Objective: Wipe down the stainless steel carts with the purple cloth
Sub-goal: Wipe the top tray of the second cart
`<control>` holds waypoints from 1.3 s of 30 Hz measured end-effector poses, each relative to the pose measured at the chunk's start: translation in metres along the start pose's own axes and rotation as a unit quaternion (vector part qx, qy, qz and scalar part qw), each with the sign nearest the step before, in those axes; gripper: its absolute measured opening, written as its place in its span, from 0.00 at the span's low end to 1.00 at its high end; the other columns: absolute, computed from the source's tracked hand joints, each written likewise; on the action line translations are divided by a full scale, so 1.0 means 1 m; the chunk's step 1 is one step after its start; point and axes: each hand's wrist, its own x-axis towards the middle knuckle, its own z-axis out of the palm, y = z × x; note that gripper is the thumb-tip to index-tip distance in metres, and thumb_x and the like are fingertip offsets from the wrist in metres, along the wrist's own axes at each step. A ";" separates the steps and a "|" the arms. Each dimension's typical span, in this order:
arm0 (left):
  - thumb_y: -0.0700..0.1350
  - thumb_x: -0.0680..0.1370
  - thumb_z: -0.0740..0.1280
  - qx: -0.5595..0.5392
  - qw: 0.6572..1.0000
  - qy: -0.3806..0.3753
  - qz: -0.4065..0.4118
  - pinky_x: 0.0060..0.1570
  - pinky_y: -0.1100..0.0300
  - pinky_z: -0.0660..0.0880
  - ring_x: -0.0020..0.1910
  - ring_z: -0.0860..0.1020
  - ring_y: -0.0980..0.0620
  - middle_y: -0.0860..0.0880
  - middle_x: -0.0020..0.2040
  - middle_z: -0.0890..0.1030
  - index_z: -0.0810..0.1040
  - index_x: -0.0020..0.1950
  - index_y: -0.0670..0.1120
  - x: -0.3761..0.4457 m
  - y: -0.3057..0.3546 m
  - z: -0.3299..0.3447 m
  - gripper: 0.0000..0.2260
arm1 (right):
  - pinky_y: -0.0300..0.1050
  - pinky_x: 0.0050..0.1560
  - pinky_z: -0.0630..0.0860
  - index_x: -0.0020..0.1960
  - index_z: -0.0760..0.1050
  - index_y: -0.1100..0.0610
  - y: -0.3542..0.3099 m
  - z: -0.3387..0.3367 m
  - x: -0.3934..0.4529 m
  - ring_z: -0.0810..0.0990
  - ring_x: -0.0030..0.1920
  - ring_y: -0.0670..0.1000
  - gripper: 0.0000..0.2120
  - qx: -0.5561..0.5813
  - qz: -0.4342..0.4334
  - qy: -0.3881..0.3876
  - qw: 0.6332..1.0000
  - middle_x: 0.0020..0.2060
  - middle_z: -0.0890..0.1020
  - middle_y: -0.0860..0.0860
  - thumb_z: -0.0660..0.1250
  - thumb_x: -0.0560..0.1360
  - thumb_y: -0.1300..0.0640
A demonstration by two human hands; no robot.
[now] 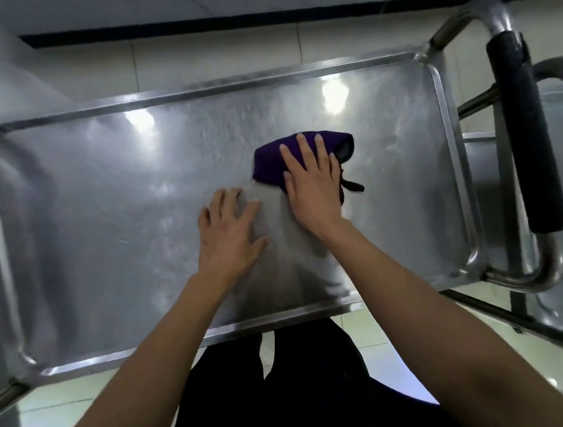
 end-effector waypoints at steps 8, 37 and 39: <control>0.59 0.76 0.69 0.029 0.999 -0.015 -0.002 0.73 0.39 0.60 0.80 0.52 0.39 0.42 0.81 0.57 0.65 0.77 0.51 -0.017 -0.012 -0.003 0.32 | 0.61 0.78 0.47 0.81 0.53 0.50 -0.041 -0.026 0.115 0.44 0.81 0.59 0.24 -0.008 -0.055 -0.027 0.998 0.81 0.51 0.52 0.49 0.85 0.50; 0.59 0.77 0.68 0.045 0.995 -0.010 0.087 0.64 0.34 0.70 0.79 0.50 0.39 0.44 0.80 0.51 0.58 0.77 0.52 -0.040 -0.064 0.012 0.34 | 0.60 0.78 0.51 0.81 0.53 0.49 -0.049 0.041 -0.239 0.46 0.81 0.58 0.25 -0.011 0.040 -0.055 0.998 0.81 0.53 0.51 0.48 0.84 0.49; 0.59 0.77 0.68 0.045 0.995 -0.009 0.090 0.63 0.34 0.70 0.79 0.50 0.38 0.43 0.80 0.51 0.58 0.78 0.51 -0.042 -0.064 0.011 0.34 | 0.60 0.78 0.51 0.81 0.54 0.48 -0.052 0.043 -0.248 0.46 0.81 0.58 0.26 -0.011 0.051 -0.064 0.997 0.81 0.53 0.50 0.47 0.84 0.48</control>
